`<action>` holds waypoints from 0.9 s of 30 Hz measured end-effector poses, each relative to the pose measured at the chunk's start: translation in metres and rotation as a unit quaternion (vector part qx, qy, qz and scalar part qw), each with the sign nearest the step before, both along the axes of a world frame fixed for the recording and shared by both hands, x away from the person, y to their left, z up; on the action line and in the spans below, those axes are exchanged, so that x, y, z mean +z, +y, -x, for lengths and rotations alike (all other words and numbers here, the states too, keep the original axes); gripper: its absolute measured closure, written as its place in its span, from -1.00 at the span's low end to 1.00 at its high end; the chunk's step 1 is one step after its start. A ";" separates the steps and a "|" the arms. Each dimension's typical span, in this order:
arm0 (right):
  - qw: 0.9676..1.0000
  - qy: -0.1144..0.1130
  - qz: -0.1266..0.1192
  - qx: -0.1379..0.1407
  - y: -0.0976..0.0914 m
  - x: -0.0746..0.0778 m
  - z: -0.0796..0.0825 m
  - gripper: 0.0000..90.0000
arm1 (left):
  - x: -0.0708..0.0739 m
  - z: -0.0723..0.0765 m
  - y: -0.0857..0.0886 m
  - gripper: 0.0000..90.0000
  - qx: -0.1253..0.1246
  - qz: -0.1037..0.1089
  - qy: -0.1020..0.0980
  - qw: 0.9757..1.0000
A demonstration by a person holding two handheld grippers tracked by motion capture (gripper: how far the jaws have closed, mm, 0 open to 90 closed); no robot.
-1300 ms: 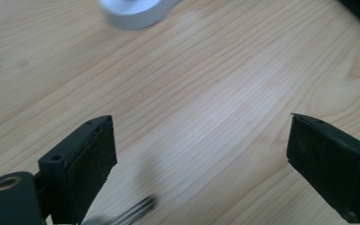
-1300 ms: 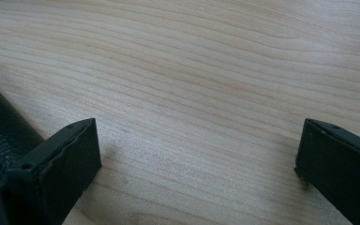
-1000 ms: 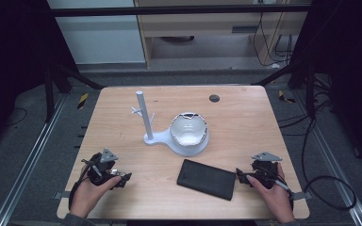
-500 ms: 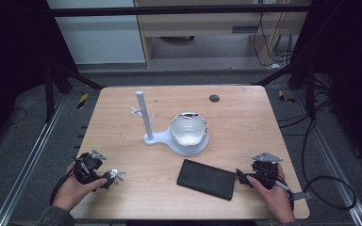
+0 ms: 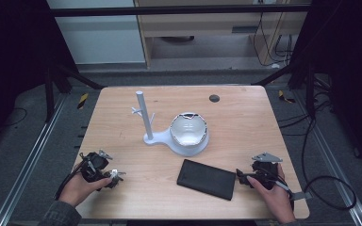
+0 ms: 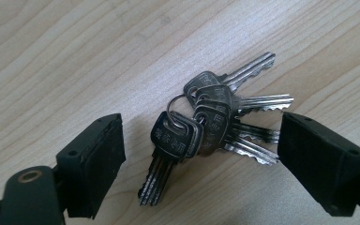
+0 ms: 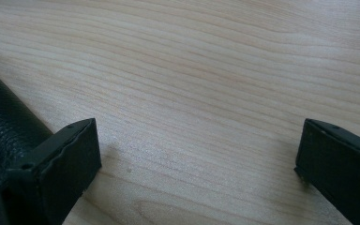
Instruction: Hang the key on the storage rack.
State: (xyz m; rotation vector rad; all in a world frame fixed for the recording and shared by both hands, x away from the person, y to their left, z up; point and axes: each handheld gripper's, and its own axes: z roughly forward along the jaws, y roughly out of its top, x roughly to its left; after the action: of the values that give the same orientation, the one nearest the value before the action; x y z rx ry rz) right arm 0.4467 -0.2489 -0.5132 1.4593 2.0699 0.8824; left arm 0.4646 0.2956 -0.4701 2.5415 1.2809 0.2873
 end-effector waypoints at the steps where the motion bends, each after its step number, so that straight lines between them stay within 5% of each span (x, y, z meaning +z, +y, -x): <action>1: 1.000 0.000 0.000 0.000 0.000 0.000 0.000 -0.99 | -0.001 0.000 0.000 -0.67 0.001 -0.004 0.002 1.000; 5: 1.000 0.000 0.000 0.001 0.000 0.000 0.000 -0.99 | -0.001 -0.001 0.005 -0.56 0.004 0.010 0.013 1.000; 10: 1.000 0.000 0.000 0.001 0.000 0.000 0.000 -0.99 | 0.003 0.001 0.012 -0.02 -0.004 0.032 0.037 0.999; 17: 1.000 0.000 0.000 0.001 0.000 0.000 0.000 -0.99 | 0.006 0.001 0.021 0.72 -0.015 0.027 0.042 0.999; 21: 1.000 -0.001 0.001 0.001 0.000 0.000 0.000 -0.99 | 0.008 0.002 0.021 0.85 -0.022 0.002 0.034 0.999; 27: 1.000 -0.001 0.000 0.001 0.001 0.000 0.001 -0.99 | 0.014 0.002 0.020 0.89 -0.025 0.003 0.029 0.999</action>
State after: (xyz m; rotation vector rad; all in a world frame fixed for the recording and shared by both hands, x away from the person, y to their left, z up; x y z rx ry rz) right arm 0.4461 -0.2483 -0.5133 1.4571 2.0704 0.8848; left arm 0.4621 0.3159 -0.4563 2.5906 1.2342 0.2009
